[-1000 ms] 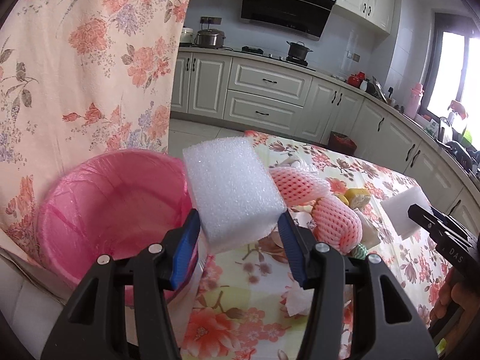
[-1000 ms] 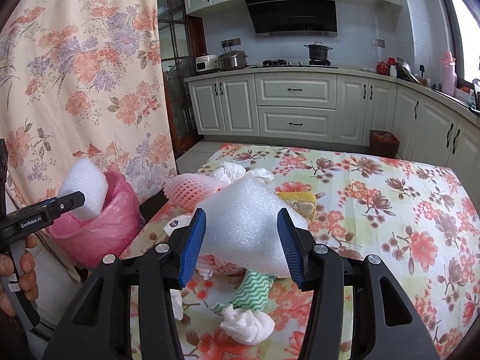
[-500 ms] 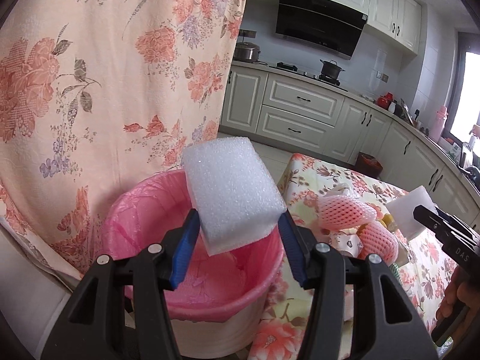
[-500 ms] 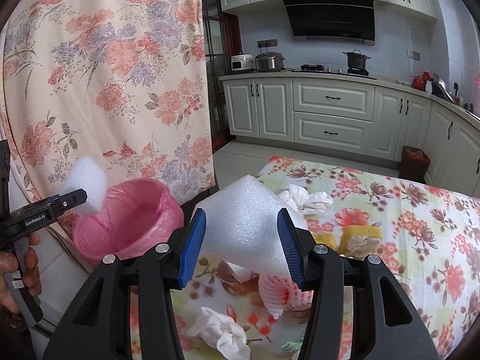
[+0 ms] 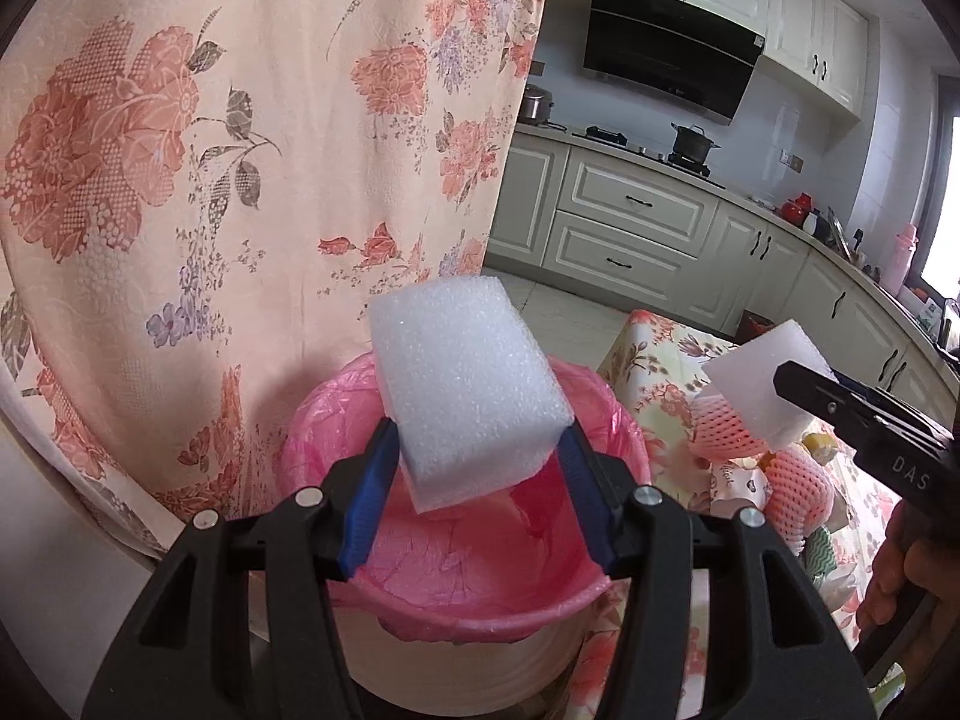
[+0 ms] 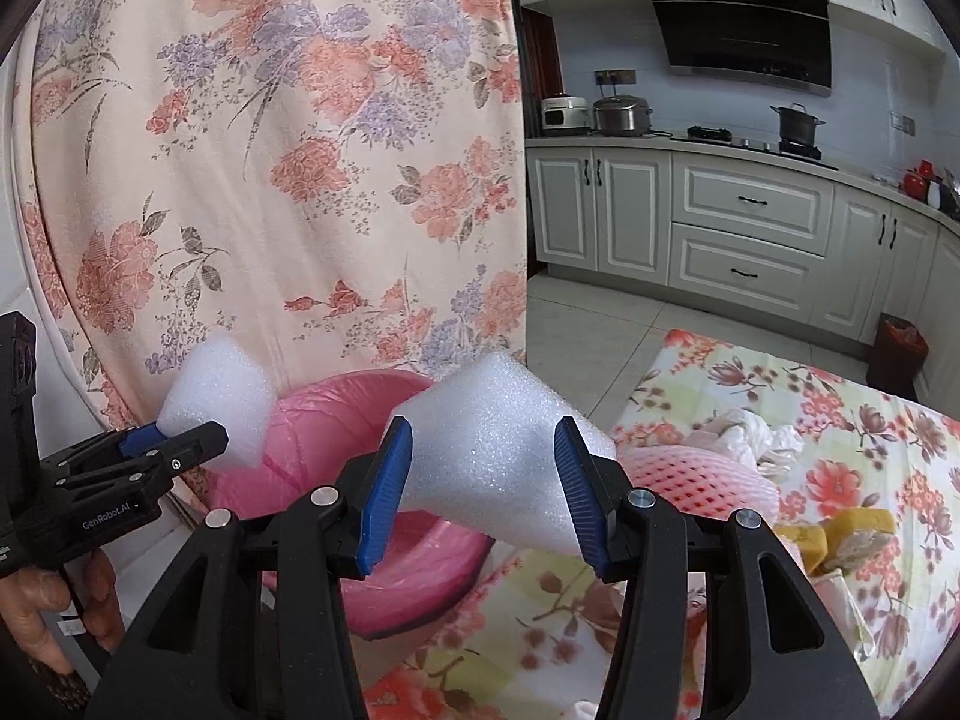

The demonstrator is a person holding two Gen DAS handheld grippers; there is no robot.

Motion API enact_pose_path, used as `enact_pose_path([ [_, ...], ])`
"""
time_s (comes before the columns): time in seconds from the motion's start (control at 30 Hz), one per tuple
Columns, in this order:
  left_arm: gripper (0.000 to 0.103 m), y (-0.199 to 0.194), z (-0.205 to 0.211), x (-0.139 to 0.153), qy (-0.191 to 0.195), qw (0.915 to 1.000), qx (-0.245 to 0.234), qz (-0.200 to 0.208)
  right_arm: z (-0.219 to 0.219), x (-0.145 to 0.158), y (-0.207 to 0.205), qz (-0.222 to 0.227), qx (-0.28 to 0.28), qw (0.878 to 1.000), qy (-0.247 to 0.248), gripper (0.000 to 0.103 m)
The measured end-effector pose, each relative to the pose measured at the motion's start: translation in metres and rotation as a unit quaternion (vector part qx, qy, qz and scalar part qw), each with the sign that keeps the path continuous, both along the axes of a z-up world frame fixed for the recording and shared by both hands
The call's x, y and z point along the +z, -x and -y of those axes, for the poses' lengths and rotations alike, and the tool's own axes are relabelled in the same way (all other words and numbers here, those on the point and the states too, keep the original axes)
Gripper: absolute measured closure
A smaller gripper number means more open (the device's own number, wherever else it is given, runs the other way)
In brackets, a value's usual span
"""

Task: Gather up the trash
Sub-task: 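Carry the foam block with the left gripper over the pink wastebasket and release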

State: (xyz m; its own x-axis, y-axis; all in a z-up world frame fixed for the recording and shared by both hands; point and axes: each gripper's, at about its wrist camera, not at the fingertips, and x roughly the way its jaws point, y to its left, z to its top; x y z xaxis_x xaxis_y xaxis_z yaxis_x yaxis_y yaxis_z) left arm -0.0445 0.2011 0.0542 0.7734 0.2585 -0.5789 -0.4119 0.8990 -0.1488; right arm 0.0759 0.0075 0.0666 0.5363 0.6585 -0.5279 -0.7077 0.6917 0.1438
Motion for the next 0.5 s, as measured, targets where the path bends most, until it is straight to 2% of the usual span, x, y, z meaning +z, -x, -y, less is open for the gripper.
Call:
enact_pose_path([
  [0.5, 0.049, 0.010, -0.023, -0.006, 0.008, 0.9999, 0.010, -0.004, -0.065, -0.019, -0.004, -0.021, 0.044, 0.998, 0.027, 0.055],
])
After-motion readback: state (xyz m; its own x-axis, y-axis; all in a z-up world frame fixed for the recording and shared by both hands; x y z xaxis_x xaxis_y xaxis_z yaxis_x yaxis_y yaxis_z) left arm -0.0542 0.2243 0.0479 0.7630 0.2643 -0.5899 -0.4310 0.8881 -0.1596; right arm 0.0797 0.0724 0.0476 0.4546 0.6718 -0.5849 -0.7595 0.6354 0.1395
